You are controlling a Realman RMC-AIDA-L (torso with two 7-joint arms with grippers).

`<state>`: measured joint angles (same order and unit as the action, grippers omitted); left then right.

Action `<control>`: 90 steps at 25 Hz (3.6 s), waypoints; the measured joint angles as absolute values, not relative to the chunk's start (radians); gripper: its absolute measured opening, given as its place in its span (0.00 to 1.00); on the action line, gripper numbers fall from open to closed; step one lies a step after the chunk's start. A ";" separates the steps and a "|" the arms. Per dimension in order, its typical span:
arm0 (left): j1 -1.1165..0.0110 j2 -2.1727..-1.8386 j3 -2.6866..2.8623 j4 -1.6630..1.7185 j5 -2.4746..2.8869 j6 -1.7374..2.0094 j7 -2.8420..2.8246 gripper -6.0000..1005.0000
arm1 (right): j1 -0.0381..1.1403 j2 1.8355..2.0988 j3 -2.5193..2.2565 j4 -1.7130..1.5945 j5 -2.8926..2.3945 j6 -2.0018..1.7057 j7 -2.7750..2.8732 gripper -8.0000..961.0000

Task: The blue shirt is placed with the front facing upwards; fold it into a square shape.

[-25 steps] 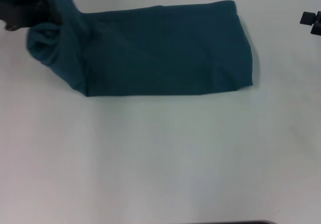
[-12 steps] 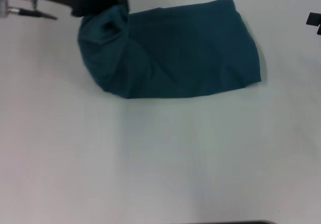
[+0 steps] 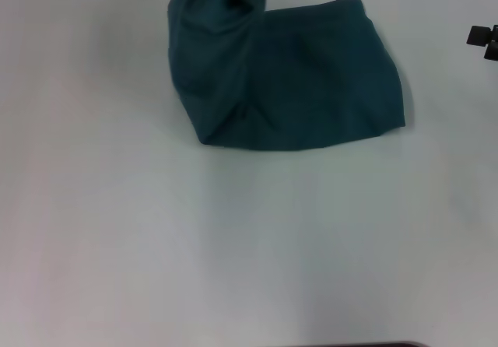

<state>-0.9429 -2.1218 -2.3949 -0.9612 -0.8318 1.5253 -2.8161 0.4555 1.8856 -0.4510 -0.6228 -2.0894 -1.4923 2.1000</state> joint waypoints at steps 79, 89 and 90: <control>-0.980 -2.155 -1.803 -0.585 -1.405 0.915 -2.614 0.48 | 0.463 1.893 -0.452 -0.620 -2.112 -1.485 2.099 0.82; -0.666 -2.046 -1.999 -0.816 -1.398 1.251 -2.601 0.88 | 0.499 1.882 -0.555 -0.688 -2.135 -1.397 1.997 0.82; -0.640 -2.047 -2.030 -0.839 -1.398 1.279 -2.594 0.91 | 0.512 1.883 -0.576 -0.698 -2.154 -1.379 1.997 0.82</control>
